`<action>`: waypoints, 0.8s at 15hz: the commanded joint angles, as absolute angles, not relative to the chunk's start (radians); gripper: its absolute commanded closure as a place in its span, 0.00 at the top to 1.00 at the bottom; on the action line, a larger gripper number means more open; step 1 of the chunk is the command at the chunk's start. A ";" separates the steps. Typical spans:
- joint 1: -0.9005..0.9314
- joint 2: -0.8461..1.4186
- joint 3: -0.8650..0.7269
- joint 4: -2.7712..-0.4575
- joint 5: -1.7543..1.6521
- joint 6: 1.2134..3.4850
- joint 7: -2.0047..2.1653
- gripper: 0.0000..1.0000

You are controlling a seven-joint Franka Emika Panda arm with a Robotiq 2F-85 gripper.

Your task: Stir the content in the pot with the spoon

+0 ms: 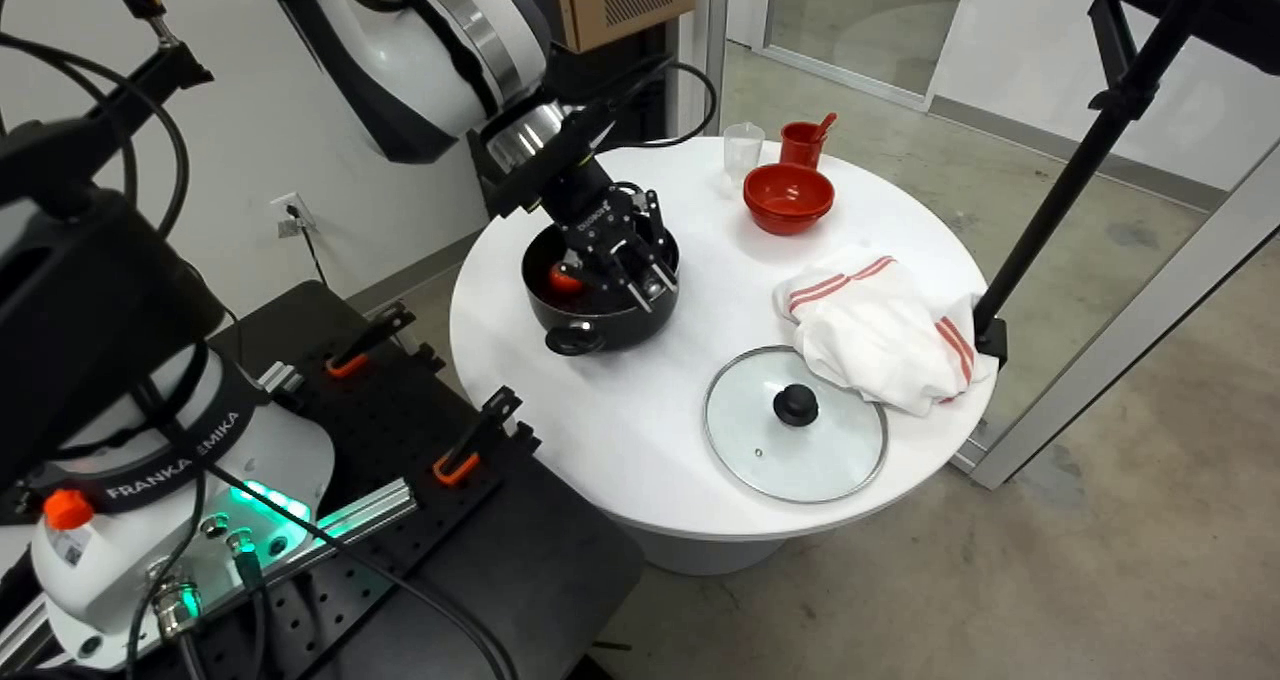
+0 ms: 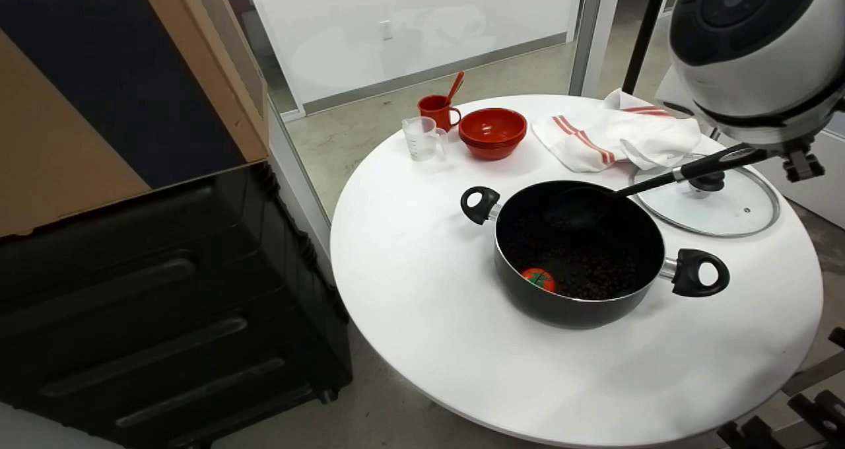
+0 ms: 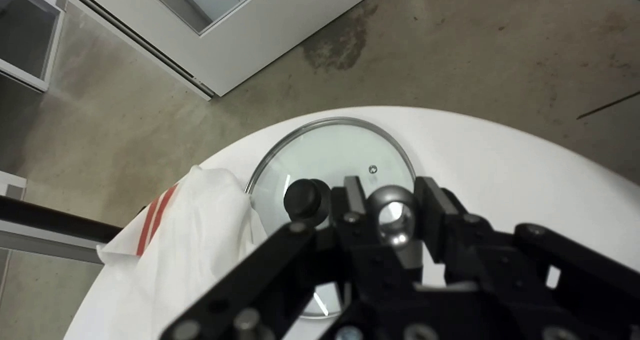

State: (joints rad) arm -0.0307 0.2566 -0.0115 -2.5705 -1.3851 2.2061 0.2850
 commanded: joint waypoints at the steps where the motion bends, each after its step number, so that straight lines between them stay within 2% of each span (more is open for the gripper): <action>1: -0.065 0.121 -0.034 -2.685 -1.416 2.216 0.169 0.07; 9: -0.065 0.006 -0.032 -2.823 -1.401 2.216 0.048 0.07; 12: -0.047 0.082 -0.018 -2.792 -1.407 2.234 0.058 0.07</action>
State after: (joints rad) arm -0.0631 0.0584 -0.0260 -2.7924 -1.3975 2.2178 0.0770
